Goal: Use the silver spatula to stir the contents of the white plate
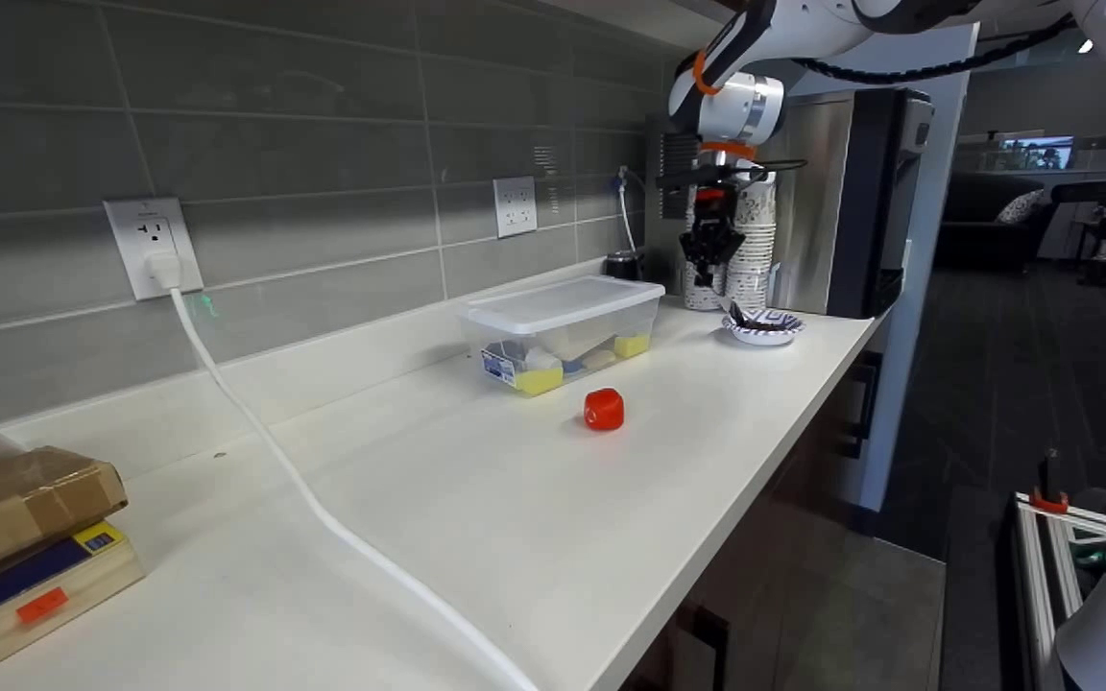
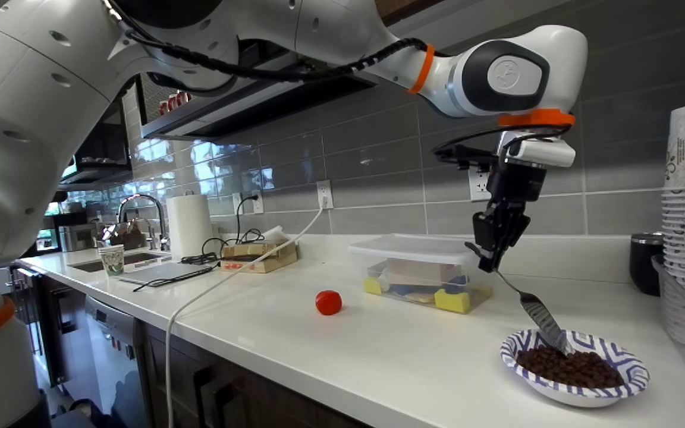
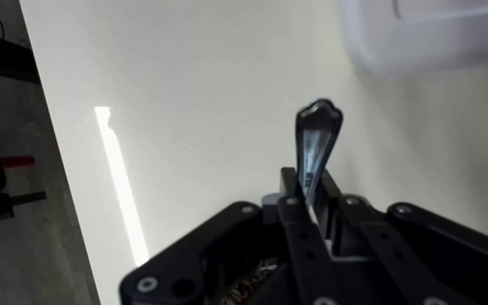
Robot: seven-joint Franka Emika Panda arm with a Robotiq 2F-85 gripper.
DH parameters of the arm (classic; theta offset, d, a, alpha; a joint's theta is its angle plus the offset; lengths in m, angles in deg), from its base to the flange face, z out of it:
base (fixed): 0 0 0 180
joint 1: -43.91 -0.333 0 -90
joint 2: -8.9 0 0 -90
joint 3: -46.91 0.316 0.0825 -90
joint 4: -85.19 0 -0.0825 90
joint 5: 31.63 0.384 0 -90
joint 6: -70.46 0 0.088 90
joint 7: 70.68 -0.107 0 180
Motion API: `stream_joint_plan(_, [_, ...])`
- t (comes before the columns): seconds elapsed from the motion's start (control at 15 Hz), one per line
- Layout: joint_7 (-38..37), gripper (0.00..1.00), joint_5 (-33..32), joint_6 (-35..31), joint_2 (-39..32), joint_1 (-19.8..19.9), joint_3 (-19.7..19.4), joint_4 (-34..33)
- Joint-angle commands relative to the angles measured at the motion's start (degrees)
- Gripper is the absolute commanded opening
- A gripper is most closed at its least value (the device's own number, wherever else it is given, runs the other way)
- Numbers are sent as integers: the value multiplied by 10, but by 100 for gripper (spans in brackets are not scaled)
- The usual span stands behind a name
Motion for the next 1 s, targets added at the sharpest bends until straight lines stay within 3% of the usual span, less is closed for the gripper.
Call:
stream_joint_plan(0.0, [-5,3,-57,-2,9,-23,-13,9])
stream_joint_plan(0.33, [4,3,-105,-3,10,-30,-16,21])
stream_joint_plan(0.93, [37,3,-97,35,2,-10,-15,28])
